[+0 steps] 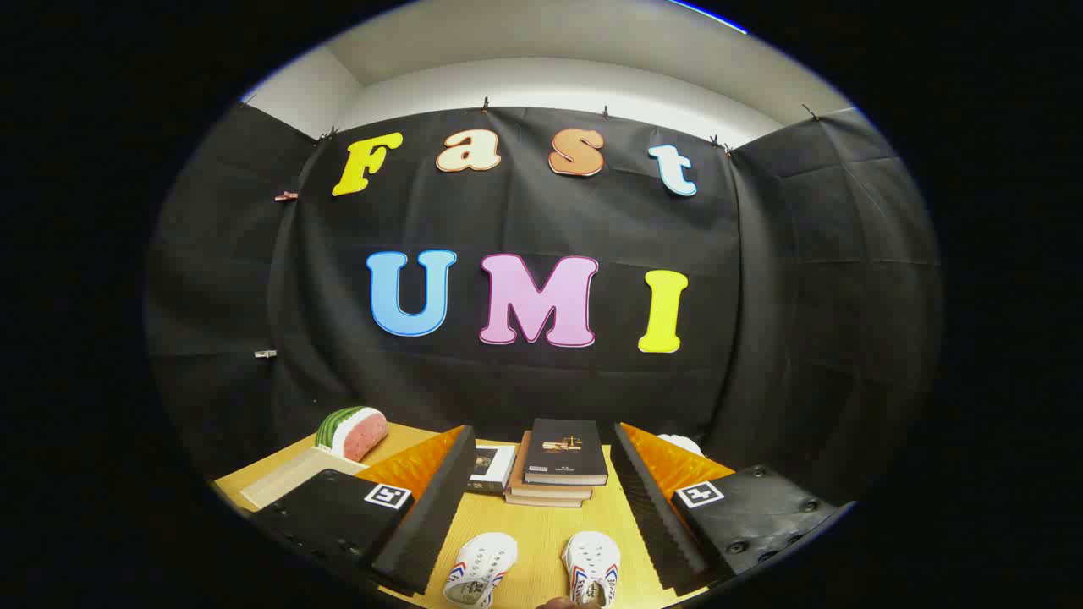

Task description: Open the storage box then place both shoes into the box .Put the left shoe in first, then the right shoe, with the right side of both shoes facing outward in a uniform manner.

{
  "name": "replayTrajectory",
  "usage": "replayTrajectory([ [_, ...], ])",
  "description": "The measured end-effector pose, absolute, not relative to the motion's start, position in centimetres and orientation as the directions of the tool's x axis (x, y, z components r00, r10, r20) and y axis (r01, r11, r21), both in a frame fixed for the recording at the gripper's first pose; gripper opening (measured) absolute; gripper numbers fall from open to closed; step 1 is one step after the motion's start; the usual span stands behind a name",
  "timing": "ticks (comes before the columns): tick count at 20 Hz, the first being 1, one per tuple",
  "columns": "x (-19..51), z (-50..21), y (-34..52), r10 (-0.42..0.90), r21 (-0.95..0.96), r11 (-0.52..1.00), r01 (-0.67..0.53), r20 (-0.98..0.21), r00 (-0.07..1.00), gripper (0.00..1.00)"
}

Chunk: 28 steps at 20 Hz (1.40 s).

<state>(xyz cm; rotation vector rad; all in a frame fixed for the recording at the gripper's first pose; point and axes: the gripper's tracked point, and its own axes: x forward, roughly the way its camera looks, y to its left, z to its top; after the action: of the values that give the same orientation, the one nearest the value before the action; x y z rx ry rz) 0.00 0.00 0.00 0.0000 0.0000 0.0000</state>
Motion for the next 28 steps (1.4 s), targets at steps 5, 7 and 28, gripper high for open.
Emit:
replayTrajectory([
  [5,0.5,-0.4,1.1,0.032,-0.007,0.999,-0.032,-0.014,0.999,0.97],
  [7,0.7,-0.6,1.2,0.038,-0.015,0.999,-0.039,-0.016,0.999,0.97],
  [28,1.2,-3.4,2.8,0.077,0.021,0.997,-0.075,-0.108,0.991,0.97],
])
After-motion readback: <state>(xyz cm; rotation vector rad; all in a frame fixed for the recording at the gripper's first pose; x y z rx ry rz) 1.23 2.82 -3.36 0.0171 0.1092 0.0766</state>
